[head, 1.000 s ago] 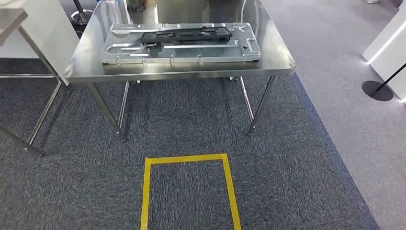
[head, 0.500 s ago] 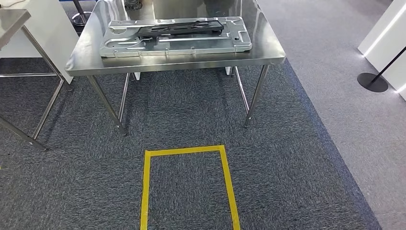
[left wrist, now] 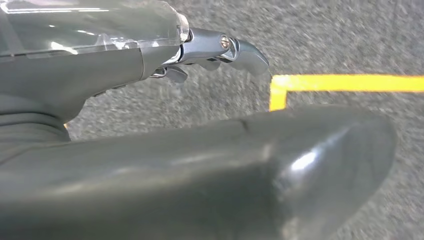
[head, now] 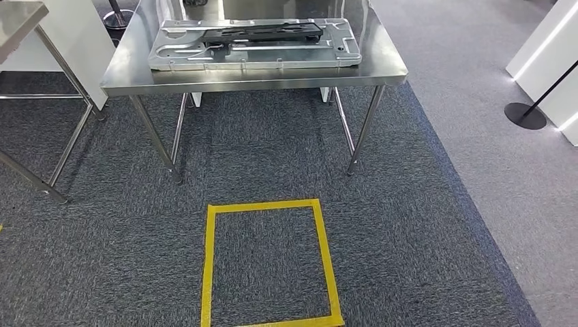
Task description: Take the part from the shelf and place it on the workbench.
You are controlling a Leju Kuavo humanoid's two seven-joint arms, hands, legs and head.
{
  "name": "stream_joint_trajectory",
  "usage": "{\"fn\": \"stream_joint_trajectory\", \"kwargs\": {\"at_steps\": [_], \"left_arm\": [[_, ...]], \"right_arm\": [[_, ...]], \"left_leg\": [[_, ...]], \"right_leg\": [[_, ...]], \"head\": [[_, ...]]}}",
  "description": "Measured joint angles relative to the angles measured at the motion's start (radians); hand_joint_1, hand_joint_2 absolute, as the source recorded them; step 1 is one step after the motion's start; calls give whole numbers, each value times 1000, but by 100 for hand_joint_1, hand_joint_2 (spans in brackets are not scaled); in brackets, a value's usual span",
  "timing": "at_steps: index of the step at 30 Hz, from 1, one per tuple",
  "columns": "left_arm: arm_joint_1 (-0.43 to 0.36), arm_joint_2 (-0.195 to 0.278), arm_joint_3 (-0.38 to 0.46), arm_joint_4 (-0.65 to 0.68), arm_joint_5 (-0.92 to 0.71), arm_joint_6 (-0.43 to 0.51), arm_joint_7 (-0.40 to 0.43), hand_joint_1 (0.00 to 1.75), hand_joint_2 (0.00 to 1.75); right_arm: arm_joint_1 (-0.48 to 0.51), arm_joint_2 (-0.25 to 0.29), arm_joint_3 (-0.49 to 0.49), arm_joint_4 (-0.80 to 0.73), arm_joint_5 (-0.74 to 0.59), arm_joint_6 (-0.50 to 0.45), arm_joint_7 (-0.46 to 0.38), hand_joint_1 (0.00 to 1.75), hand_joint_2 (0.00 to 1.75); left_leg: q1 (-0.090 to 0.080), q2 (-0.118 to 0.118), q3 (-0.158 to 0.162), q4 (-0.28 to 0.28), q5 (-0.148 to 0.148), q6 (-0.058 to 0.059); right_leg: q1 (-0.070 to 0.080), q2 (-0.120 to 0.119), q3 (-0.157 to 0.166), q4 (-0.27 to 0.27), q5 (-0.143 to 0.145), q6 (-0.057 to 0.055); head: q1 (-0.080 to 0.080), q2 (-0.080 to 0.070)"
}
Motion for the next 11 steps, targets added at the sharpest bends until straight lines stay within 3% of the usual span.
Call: {"fn": "stream_joint_trajectory", "kwargs": {"at_steps": [2,4,8,11], "left_arm": [[-1,-1,1,0,0,2,13,0,87],[-1,-1,5,0,0,4,20,0,175],[-1,-1,16,0,0,10,29,0,175],[-1,-1,19,0,4,11,34,0,175]], "right_arm": [[0,0,-5,0,0,-6,6,0,87],[0,0,-8,0,-1,-9,6,0,0],[0,0,-15,0,-8,-6,-9,0,175],[1,0,-18,0,-13,-4,-11,0,175]], "left_leg": [[-2,-1,-3,-3,5,3],[-6,0,-7,-1,8,7],[-8,1,-15,5,12,13],[-8,1,-17,6,13,14]], "right_leg": [[0,-1,-3,-6,6,-16],[-4,1,-6,-6,14,-3],[-6,1,-11,-6,24,13],[-7,1,-13,-7,26,18]], "head": [[0,0],[0,0],[0,0],[0,0]]}}
